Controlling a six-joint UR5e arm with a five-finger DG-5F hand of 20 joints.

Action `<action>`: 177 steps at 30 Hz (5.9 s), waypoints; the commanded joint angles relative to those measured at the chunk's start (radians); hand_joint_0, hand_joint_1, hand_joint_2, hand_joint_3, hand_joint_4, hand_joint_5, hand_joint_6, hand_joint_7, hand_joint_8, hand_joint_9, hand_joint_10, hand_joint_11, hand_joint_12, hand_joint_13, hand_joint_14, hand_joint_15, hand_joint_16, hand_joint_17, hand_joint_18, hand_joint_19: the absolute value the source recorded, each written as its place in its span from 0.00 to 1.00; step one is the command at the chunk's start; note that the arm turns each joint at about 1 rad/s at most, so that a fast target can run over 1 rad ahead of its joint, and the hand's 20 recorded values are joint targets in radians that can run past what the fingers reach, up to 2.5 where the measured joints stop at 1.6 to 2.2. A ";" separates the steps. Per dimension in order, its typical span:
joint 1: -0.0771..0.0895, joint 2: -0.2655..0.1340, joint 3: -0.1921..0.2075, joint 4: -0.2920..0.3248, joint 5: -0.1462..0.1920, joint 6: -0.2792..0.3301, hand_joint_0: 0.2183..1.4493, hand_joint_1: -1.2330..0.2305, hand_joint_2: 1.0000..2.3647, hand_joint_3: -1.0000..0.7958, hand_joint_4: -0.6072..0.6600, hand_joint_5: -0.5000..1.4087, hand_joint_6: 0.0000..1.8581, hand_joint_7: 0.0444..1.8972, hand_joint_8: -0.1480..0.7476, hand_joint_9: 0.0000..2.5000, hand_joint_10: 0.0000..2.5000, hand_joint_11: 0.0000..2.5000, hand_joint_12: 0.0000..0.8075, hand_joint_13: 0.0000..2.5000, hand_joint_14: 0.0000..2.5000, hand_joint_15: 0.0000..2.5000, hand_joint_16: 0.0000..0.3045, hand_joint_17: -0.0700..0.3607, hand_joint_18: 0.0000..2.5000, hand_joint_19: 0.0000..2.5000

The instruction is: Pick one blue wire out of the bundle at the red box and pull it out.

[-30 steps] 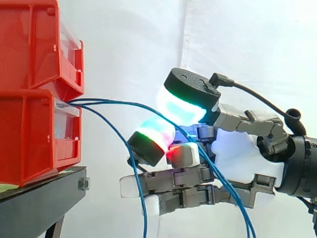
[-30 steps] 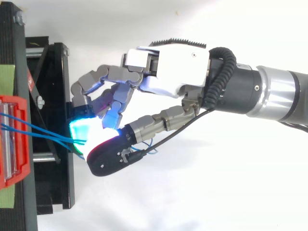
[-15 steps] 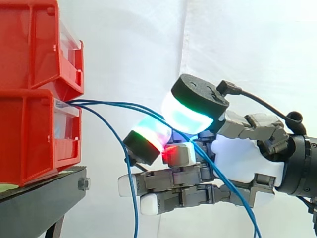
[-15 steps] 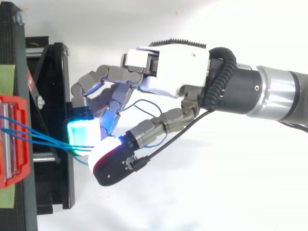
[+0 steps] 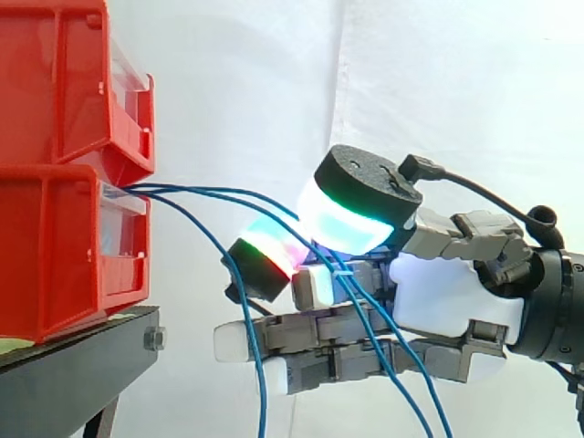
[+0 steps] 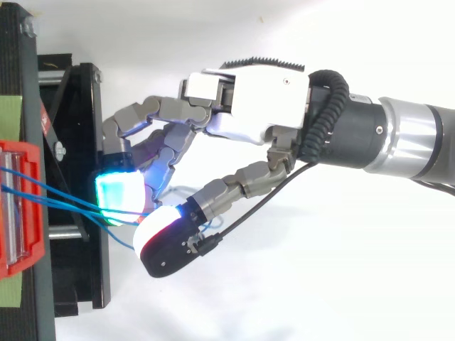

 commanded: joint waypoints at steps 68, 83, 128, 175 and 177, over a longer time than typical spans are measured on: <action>0.000 0.000 0.000 -0.001 0.000 0.000 0.28 0.34 0.01 0.40 0.57 0.26 0.35 0.72 0.42 0.49 0.01 0.22 0.45 0.26 0.00 0.13 0.16 0.42 0.23 0.22; 0.000 0.000 0.000 -0.001 0.000 0.002 0.28 0.36 0.01 0.41 0.63 0.27 0.30 0.77 0.40 0.50 0.01 0.19 0.43 0.27 0.00 0.12 0.16 0.42 0.24 0.23; 0.000 0.000 0.000 -0.001 0.000 0.002 0.29 0.37 0.01 0.41 0.73 0.27 0.27 0.59 0.39 0.49 0.00 0.10 0.43 0.25 0.00 0.09 0.17 0.43 0.25 0.21; 0.003 0.000 0.000 0.003 -0.002 0.000 0.29 0.40 0.01 0.44 0.67 0.28 0.28 0.83 0.44 0.54 0.01 0.17 0.48 0.29 0.00 0.11 0.18 0.45 0.28 0.21; 0.005 0.000 0.000 0.003 -0.002 0.000 0.30 0.39 0.01 0.44 0.67 0.28 0.30 0.81 0.44 0.54 0.01 0.17 0.48 0.29 0.00 0.11 0.18 0.45 0.28 0.20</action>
